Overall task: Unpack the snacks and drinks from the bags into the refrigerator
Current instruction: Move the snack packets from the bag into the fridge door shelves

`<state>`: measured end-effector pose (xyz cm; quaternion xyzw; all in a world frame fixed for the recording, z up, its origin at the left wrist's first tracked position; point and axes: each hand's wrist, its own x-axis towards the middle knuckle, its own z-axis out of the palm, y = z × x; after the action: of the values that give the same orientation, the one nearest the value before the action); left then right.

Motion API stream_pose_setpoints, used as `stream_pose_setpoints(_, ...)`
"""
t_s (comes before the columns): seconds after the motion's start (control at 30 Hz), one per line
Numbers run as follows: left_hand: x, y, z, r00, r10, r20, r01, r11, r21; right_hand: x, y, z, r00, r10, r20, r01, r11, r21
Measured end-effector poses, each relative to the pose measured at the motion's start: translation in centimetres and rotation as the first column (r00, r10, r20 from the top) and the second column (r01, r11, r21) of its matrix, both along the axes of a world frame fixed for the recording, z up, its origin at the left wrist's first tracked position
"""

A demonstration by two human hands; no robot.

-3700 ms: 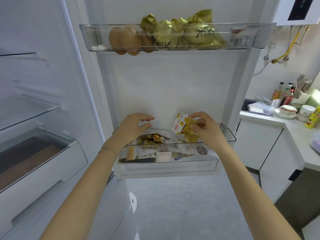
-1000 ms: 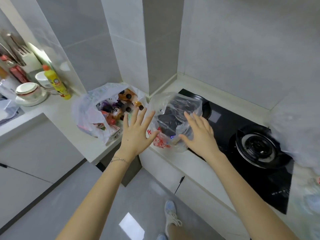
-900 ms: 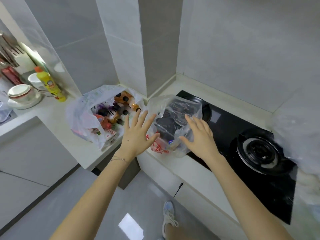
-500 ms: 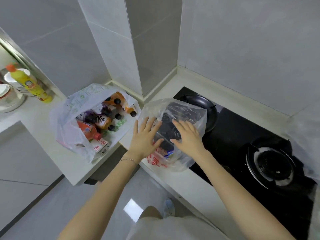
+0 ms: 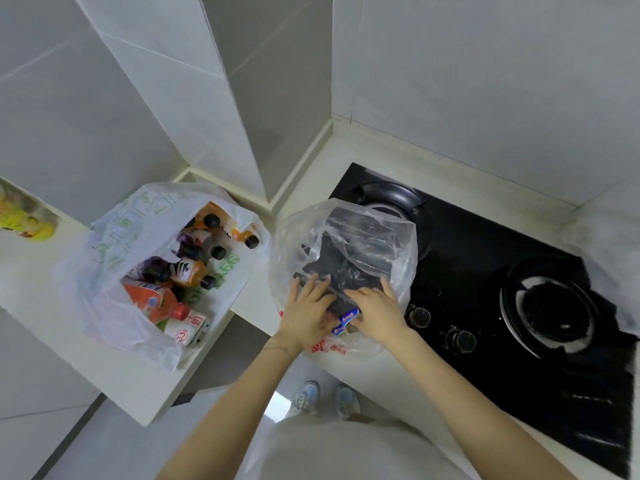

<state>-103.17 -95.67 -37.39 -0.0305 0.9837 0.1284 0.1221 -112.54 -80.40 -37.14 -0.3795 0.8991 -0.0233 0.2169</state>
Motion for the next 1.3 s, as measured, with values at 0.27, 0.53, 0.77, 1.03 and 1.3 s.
stream_pose_setpoints(0.27, 0.1, 0.6, -1.8, 0.992, -0.078, 0.098, 0.074, 0.996, 0.044, 0.4, 4.3, 0.1, 0.979, -0.204, 0.014, 0.203, 0.978, 0.047)
stream_pose_setpoints(0.53, 0.4, 1.7, -2.8, 0.975, -0.112, 0.194, 0.100, 0.992, 0.073, 1.9, 5.3, -0.7, 0.972, -0.218, 0.081, 0.215, 0.975, 0.047)
stream_pose_setpoints(0.77, 1.1, 2.2, -4.0, 0.955, -0.135, 0.264, 0.138, 0.990, 0.005, 3.3, 4.0, -1.8, 0.981, -0.170, 0.094, 0.156, 0.977, 0.142)
stream_pose_setpoints(1.03, 0.4, 0.7, -4.9, 0.958, -0.142, 0.249, 0.163, 0.984, -0.067, 3.3, 4.2, -2.1, 0.959, -0.281, 0.041, 0.283, 0.958, -0.042)
stream_pose_setpoints(1.3, -1.2, 0.8, -3.8, 0.990, -0.140, -0.032, 0.143, 0.984, 0.109, 1.7, 4.2, 1.3, 0.772, -0.588, 0.242, 0.632, 0.671, -0.387)
